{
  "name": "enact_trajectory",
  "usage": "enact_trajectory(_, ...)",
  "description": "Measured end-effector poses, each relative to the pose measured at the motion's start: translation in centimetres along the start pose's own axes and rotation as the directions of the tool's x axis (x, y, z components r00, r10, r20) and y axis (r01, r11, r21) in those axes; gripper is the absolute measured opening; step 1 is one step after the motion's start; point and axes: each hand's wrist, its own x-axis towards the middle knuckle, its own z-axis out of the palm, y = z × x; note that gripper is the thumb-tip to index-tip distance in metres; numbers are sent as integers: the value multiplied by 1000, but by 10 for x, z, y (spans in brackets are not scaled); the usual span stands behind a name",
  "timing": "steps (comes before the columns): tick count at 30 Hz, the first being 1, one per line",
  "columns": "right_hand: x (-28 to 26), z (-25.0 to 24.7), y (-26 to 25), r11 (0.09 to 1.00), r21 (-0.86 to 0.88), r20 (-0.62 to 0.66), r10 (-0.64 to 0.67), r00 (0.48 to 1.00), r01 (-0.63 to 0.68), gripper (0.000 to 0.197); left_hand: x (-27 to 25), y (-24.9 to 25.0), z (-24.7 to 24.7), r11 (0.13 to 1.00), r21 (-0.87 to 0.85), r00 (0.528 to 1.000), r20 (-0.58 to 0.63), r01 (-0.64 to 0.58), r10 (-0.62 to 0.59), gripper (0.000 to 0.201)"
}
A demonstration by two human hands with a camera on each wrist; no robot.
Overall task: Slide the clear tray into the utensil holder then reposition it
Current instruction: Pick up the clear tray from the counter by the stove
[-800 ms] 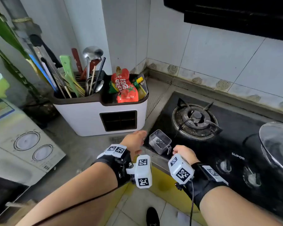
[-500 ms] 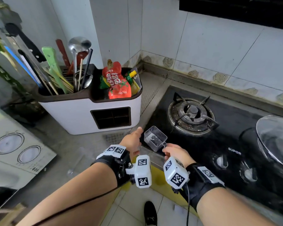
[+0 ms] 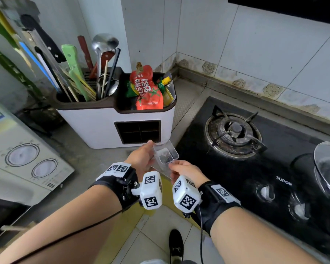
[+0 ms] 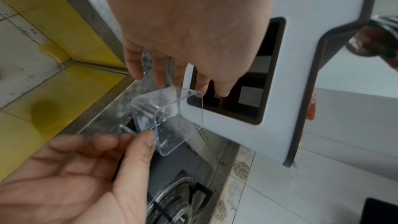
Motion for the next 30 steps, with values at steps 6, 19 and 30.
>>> enact_trajectory(6, 9, 32, -11, 999, -48, 27, 15, 1000, -14, 13, 0, 9, -30, 1000, -9, 999, -47, 12, -12, 39)
enact_trajectory(19, 13, 65, -39, 1000, 18, 23, -3, 1000, 2, 23, 4, 32, -38, 996, -78, 997, 69, 39, -34, 55)
enact_trajectory(30, 21, 73, -42, 992, 122, -12, 39, 999, -37, 20, -3, 43, -43, 993, -113, 994, 108, 37, -25, 64)
